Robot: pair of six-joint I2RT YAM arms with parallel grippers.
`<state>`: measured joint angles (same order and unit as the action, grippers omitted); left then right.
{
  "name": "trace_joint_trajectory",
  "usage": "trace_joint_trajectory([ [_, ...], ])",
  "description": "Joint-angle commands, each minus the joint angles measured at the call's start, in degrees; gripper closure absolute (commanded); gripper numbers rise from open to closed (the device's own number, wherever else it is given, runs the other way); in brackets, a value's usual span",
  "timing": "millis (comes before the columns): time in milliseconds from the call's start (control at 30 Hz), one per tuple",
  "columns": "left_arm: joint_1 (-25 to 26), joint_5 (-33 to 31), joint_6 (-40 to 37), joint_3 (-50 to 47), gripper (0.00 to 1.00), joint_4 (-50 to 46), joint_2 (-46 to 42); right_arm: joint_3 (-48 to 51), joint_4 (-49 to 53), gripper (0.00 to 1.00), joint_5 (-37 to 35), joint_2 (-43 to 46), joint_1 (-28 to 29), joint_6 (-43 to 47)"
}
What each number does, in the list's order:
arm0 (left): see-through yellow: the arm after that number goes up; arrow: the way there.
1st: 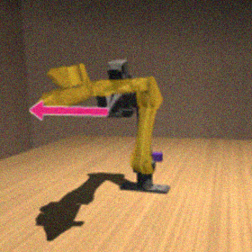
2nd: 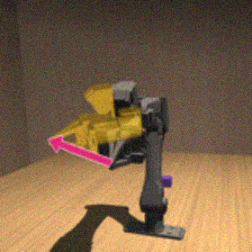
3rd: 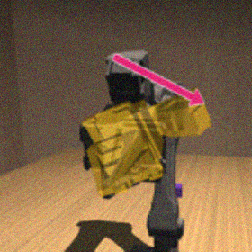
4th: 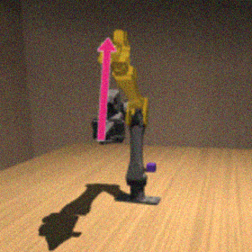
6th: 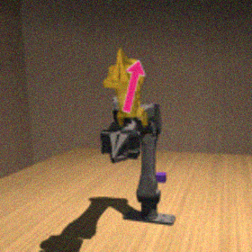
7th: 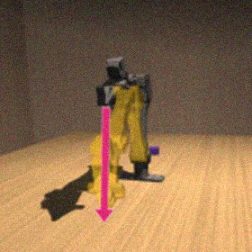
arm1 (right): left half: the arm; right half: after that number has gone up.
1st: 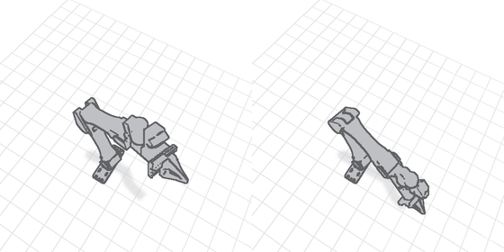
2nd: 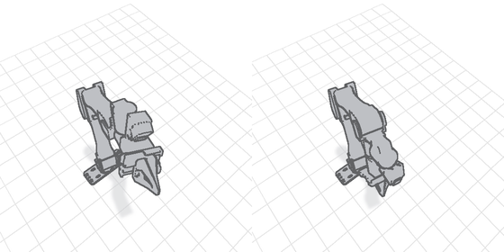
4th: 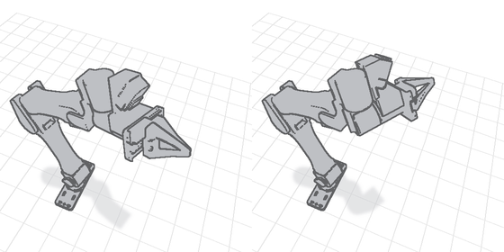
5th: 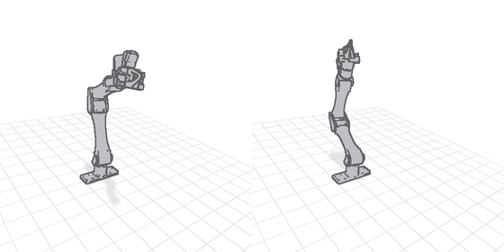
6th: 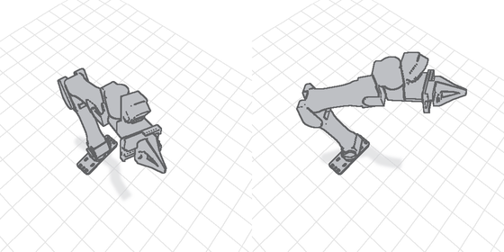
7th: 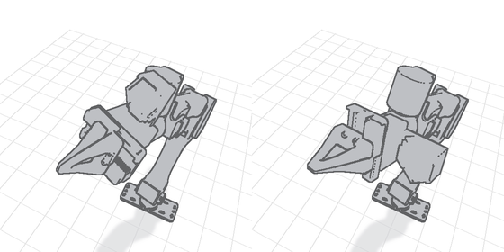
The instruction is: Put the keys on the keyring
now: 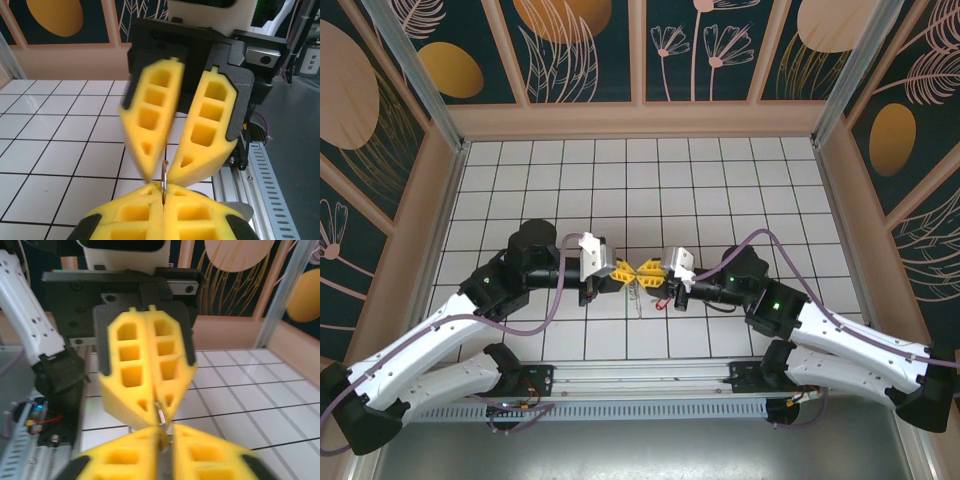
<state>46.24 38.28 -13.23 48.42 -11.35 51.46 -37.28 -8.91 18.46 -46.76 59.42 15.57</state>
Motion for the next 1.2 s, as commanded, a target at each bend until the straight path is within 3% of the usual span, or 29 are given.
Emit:
trace_joint_trajectory([
  [0, 0.7, -1.8, 1.0, 0.1, 1.00, 4.6, -0.8, 3.3, -4.3, 0.67, -2.6, 1.5, 0.1, -2.3],
  [67, 0.7, -2.8, 1.4, -0.7, 1.00, 5.0, -1.2, 5.5, -5.8, 0.59, -4.4, 3.4, -0.2, -4.7],
  [167, 0.7, -4.0, 1.8, -1.9, 1.00, 5.3, -1.8, 8.5, -7.1, 0.34, -7.4, 7.1, -0.2, -9.3],
  [233, 0.7, -5.0, 2.3, -2.8, 1.00, 5.6, -2.1, 9.5, -4.3, 0.29, -11.0, 9.1, -0.2, -12.8],
  [333, 0.6, -6.6, 3.6, -3.9, 1.00, 5.8, -2.1, 10.0, 3.1, 0.31, -17.9, 10.7, -0.2, -19.3],
  [500, 0.7, -9.3, 9.2, -7.7, 1.00, 9.8, -2.4, 11.5, 15.2, 0.36, -22.5, 9.5, -2.6, -31.5],
  [733, 0.6, -15.6, 16.3, -14.5, 1.00, 13.9, -4.4, 12.6, 18.1, 0.41, -11.8, -2.8, -12.5, -39.0],
  [1167, 0.7, -18.4, 22.1, -18.8, 1.00, 18.9, -5.7, 8.1, 15.6, 0.54, -9.3, -23.6, -13.0, -38.5],
])
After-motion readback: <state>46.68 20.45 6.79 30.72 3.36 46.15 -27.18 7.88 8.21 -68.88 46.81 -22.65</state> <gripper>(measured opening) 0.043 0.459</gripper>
